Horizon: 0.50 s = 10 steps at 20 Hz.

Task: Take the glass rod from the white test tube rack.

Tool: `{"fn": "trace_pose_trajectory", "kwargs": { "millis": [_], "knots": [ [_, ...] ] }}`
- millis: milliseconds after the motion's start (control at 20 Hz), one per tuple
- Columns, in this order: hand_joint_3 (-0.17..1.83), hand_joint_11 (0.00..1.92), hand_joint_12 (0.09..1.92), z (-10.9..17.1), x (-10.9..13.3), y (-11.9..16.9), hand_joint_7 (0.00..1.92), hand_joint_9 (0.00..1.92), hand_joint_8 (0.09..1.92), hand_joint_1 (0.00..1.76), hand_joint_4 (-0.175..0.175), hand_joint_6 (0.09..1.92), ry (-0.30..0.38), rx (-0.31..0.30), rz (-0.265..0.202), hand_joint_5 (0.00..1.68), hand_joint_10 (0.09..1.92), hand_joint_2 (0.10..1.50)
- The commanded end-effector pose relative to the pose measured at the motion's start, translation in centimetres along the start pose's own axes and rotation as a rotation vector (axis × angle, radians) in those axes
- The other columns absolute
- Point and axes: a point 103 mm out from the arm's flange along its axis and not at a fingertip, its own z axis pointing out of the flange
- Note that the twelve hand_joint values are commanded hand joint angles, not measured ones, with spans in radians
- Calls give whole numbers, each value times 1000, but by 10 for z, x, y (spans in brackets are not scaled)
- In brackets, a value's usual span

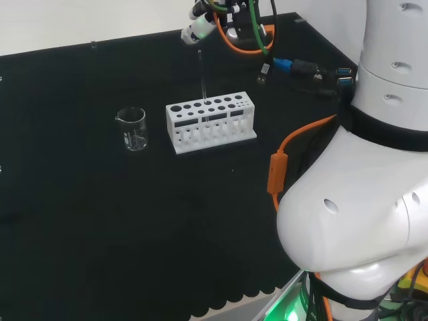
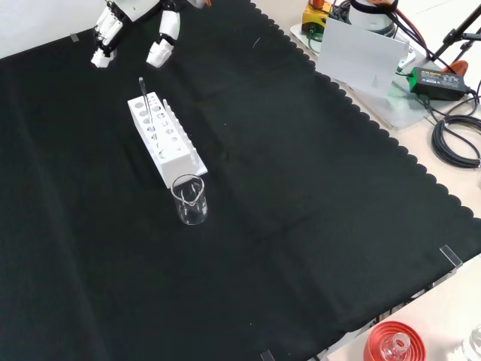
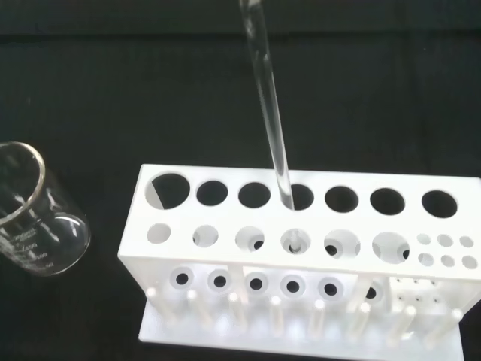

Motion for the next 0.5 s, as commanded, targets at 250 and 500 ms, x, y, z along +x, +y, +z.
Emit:
{"fn": "trace_pose_trajectory", "kwargs": {
  "millis": [250, 500],
  "knots": [
    [408, 332, 1426, 11, 2, -2, 219, 393, 853, 435, -82, 87, -7, 15, -5, 314, 918, 929],
    [407, 331, 1425, 17, 1, -2, 222, 393, 852, 435, -84, 87, -1, 24, -3, 337, 916, 929]
  ]
}}
